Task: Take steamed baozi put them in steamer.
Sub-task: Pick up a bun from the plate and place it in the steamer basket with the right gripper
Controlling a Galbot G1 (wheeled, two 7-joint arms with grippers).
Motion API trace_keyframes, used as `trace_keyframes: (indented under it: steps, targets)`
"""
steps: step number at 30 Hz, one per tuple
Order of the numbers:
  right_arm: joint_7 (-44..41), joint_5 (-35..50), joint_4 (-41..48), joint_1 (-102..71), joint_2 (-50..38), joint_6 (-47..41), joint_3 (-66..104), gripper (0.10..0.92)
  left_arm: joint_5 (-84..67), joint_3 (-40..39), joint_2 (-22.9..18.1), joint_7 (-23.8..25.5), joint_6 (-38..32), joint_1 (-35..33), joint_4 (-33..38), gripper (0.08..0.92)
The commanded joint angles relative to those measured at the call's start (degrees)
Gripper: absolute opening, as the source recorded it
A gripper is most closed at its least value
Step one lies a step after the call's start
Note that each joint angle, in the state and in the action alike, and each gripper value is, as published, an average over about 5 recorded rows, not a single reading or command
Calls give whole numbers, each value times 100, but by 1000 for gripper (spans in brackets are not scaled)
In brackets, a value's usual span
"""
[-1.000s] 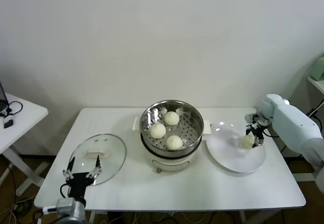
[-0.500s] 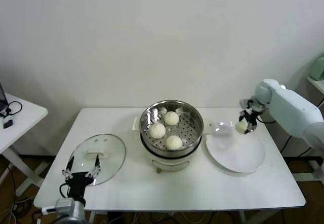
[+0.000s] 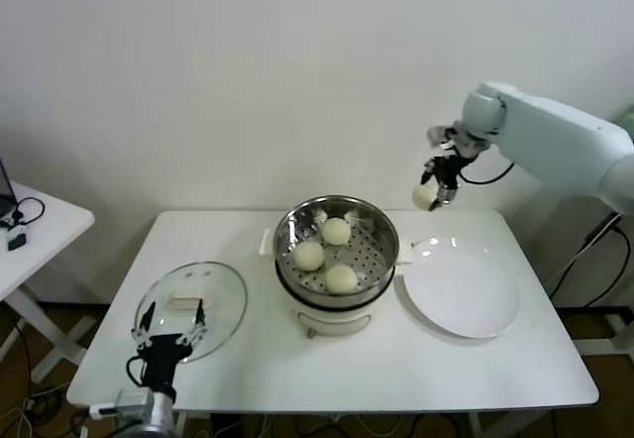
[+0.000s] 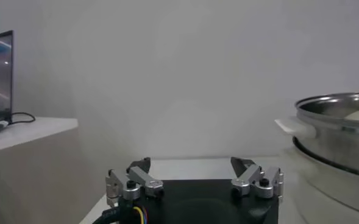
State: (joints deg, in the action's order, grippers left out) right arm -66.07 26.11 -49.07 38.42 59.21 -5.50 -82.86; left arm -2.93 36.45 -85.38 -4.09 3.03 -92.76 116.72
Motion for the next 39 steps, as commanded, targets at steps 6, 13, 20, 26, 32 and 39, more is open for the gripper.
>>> trace_keyframes:
  steps: [6,13,20,26,32,39]
  targets:
    - [724,2368,-1904,911,419,-1038,-1534,689,-49,-65,19,66,-88,-19,13,823]
    - [920,2418,-1947,614,608,-1120,-1466,695,-110,-3,45,75,-87,-22,17,823]
    - [977,2282,-1713,309,669,-1120,-1418,693,-157,88,59,82,-105,-19,-16,823]
    - [958,2099,-1307,63,691,-1082,-1319,690,-179,210,104,94,-124,-14,-58,823]
    - [906,1933,-1104,-54,707,-1055,-1277,693,-195,224,123,97,-120,6,-111,823]
    - [831,1721,-874,-142,755,-999,-1195,692,-213,247,168,99,-117,39,-151,823]
